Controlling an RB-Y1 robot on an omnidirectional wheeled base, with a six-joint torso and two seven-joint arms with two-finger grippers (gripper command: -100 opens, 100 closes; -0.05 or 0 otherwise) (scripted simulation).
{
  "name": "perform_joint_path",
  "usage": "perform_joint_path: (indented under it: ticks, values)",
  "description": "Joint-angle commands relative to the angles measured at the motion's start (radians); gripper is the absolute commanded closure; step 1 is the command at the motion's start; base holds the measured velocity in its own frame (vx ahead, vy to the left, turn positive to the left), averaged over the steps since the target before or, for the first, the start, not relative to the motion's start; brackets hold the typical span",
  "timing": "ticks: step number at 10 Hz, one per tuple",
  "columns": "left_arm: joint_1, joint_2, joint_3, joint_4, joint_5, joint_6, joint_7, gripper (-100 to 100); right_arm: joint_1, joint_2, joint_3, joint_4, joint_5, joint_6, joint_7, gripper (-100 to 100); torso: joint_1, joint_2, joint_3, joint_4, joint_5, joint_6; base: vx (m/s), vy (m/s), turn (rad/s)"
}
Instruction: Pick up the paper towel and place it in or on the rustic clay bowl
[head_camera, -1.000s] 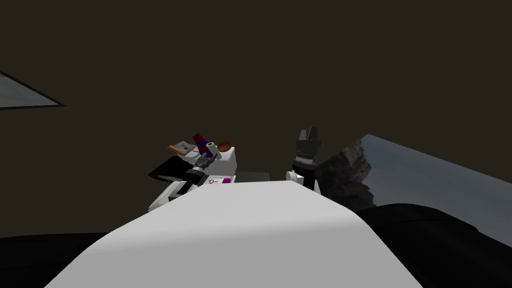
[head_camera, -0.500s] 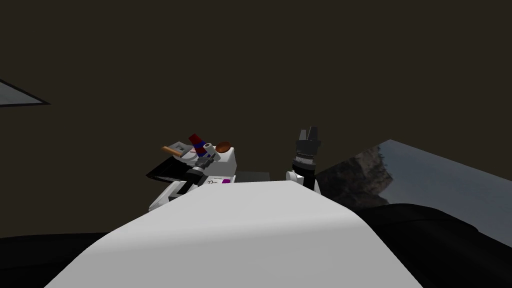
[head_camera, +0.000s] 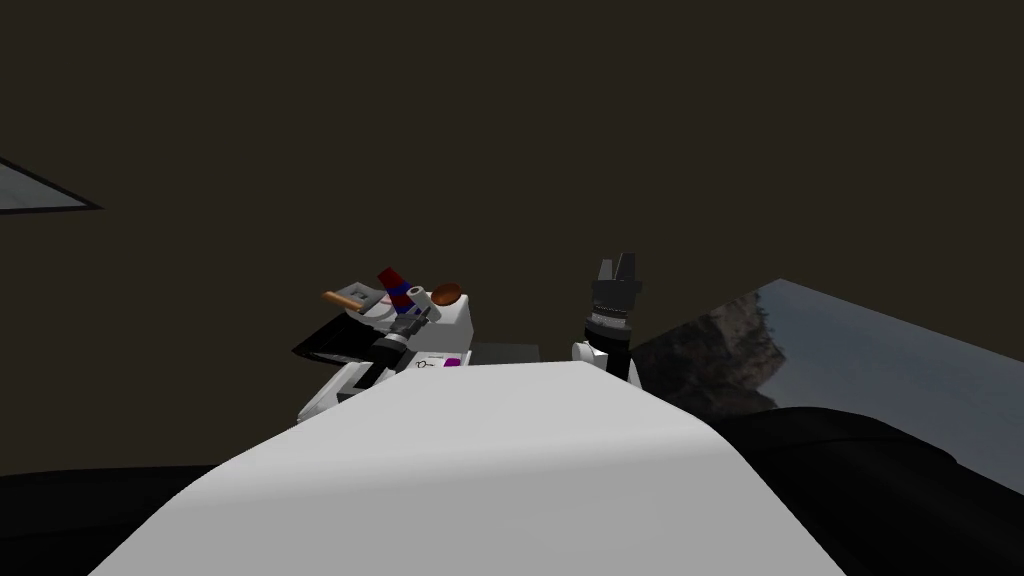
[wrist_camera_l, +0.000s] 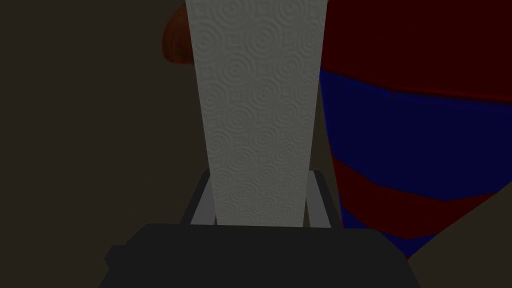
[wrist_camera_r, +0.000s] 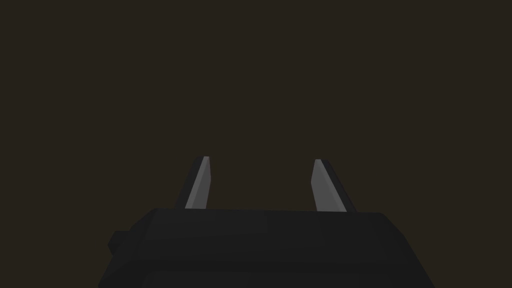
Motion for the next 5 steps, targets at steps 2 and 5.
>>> perform_joint_path:
  ticks: [2,5]
  values:
    - [0.004,0.009,0.007,-0.008,-0.002,0.003,0.015,100,0.0,0.0,0.0,0.0,0.0,0.0,0.0,0,0.0,0.0,0.0,0.0,0.0,0.0,-0.081,0.004,0.011]
    - [0.0,0.032,0.023,-0.03,-0.005,0.013,0.048,100,0.0,0.0,0.0,0.0,0.0,0.0,0.0,0,0.002,0.019,0.01,0.002,0.002,-0.003,-0.236,0.001,0.003]
